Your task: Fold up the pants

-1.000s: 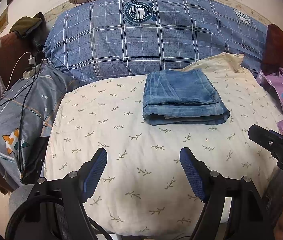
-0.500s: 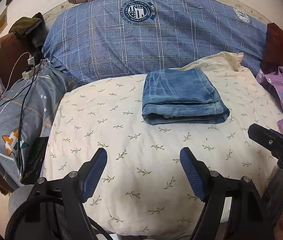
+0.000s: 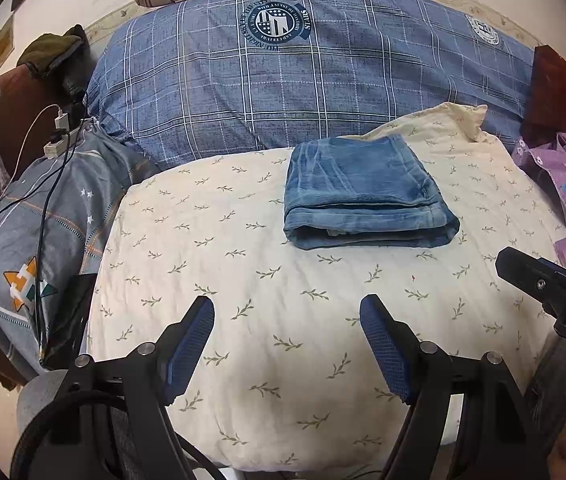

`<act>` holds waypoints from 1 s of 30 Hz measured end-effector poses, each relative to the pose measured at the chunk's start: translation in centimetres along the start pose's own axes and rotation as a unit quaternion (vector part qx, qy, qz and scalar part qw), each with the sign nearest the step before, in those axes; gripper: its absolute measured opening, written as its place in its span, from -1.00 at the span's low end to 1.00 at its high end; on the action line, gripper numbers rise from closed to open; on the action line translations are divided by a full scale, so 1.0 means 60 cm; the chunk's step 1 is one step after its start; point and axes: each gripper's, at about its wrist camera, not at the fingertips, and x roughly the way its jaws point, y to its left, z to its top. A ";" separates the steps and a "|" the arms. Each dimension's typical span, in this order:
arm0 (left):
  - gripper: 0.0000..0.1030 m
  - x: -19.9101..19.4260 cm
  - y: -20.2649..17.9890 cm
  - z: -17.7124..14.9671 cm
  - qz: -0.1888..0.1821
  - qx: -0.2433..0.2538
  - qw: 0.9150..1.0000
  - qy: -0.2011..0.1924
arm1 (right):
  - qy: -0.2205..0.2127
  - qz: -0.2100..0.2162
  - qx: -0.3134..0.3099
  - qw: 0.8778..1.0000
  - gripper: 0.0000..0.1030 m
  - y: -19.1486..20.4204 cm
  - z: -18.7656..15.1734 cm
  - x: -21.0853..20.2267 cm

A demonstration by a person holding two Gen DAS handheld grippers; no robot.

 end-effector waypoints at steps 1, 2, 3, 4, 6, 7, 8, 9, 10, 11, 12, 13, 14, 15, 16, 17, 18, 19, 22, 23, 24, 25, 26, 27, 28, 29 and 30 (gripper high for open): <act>0.47 0.000 0.000 0.000 0.000 0.000 1.000 0.000 | 0.000 0.000 0.000 1.000 0.49 0.000 0.000 0.000; 0.47 0.000 0.001 0.000 -0.001 0.000 1.000 0.000 | 0.000 0.000 0.000 1.000 0.49 0.001 -0.001 0.000; 0.47 0.000 0.001 0.000 -0.001 0.000 1.000 0.001 | 0.000 0.000 0.000 1.000 0.49 0.001 -0.001 0.000; 0.47 0.000 0.000 0.000 -0.001 0.000 1.000 0.001 | 0.000 0.000 0.000 1.000 0.49 0.001 -0.001 0.000; 0.47 0.000 0.001 0.000 -0.001 0.000 1.000 0.001 | 0.001 -0.001 0.001 1.000 0.49 0.001 -0.001 0.001; 0.47 0.000 0.001 -0.001 -0.002 0.000 1.000 0.001 | 0.001 -0.001 0.001 1.000 0.49 0.001 -0.001 0.002; 0.47 0.000 0.001 -0.001 -0.002 0.000 1.000 0.001 | 0.002 -0.001 0.001 1.000 0.49 0.001 -0.001 0.002; 0.47 0.000 0.001 -0.002 -0.001 0.000 1.000 0.001 | 0.001 -0.001 0.001 1.000 0.49 0.001 -0.002 0.002; 0.47 0.000 0.000 -0.002 -0.001 -0.001 1.000 0.002 | 0.001 -0.001 0.001 1.000 0.49 0.001 -0.002 0.002; 0.47 0.001 0.000 -0.003 -0.001 0.000 1.000 0.002 | 0.001 -0.001 0.001 1.000 0.49 0.001 -0.002 0.002; 0.47 0.002 0.001 -0.003 -0.001 -0.001 1.000 0.003 | 0.002 -0.001 0.001 1.000 0.49 0.001 -0.003 0.003; 0.47 0.002 0.001 -0.003 -0.002 -0.001 1.000 0.004 | 0.002 -0.001 0.001 1.000 0.49 0.000 -0.002 0.003; 0.47 0.002 0.001 -0.003 -0.002 -0.001 1.000 0.004 | 0.002 -0.001 0.000 1.000 0.49 0.000 -0.002 0.003; 0.47 0.003 0.001 -0.002 -0.002 -0.001 1.000 0.004 | 0.002 -0.001 0.000 1.000 0.49 0.000 -0.002 0.003; 0.47 0.002 0.001 -0.002 -0.002 -0.001 1.000 0.005 | 0.002 -0.002 0.000 1.000 0.49 0.000 -0.002 0.003; 0.47 0.003 0.002 -0.002 -0.002 -0.001 1.000 0.005 | 0.002 -0.001 0.000 1.000 0.49 0.000 -0.002 0.003; 0.47 0.003 0.002 -0.002 -0.002 0.000 1.000 0.005 | 0.003 -0.001 0.001 1.000 0.49 0.000 -0.002 0.003; 0.47 0.004 0.002 -0.002 -0.002 0.000 1.000 0.006 | 0.002 -0.002 0.001 1.000 0.49 0.000 -0.002 0.003; 0.47 0.004 0.002 -0.002 -0.002 0.000 1.000 0.005 | 0.003 -0.002 0.001 1.000 0.49 0.000 -0.002 0.002; 0.47 0.004 0.003 -0.002 -0.002 0.000 1.000 0.005 | 0.002 -0.002 0.000 1.000 0.49 0.000 -0.003 0.002; 0.47 0.004 0.002 -0.002 -0.002 0.000 1.000 0.005 | 0.003 -0.001 0.000 1.000 0.49 -0.001 -0.002 0.002; 0.47 0.004 0.001 -0.002 -0.002 -0.001 1.000 0.005 | 0.003 -0.001 0.001 1.000 0.49 -0.001 -0.002 0.003; 0.47 0.005 0.001 -0.002 -0.002 0.000 1.000 0.005 | 0.003 -0.001 0.001 1.000 0.49 -0.001 -0.002 0.003; 0.47 0.004 0.001 -0.002 -0.002 0.000 1.000 0.006 | 0.003 -0.001 0.001 1.000 0.49 -0.001 -0.002 0.002; 0.47 0.004 0.001 -0.002 -0.002 0.001 1.000 0.006 | 0.003 -0.002 0.000 1.000 0.49 -0.001 -0.002 0.003; 0.47 0.004 0.001 -0.003 -0.001 0.000 1.000 0.006 | 0.002 -0.001 0.000 1.000 0.49 -0.001 -0.002 0.003; 0.47 0.003 0.001 -0.003 -0.001 0.000 1.000 0.005 | 0.002 -0.001 0.000 1.000 0.49 -0.001 -0.002 0.002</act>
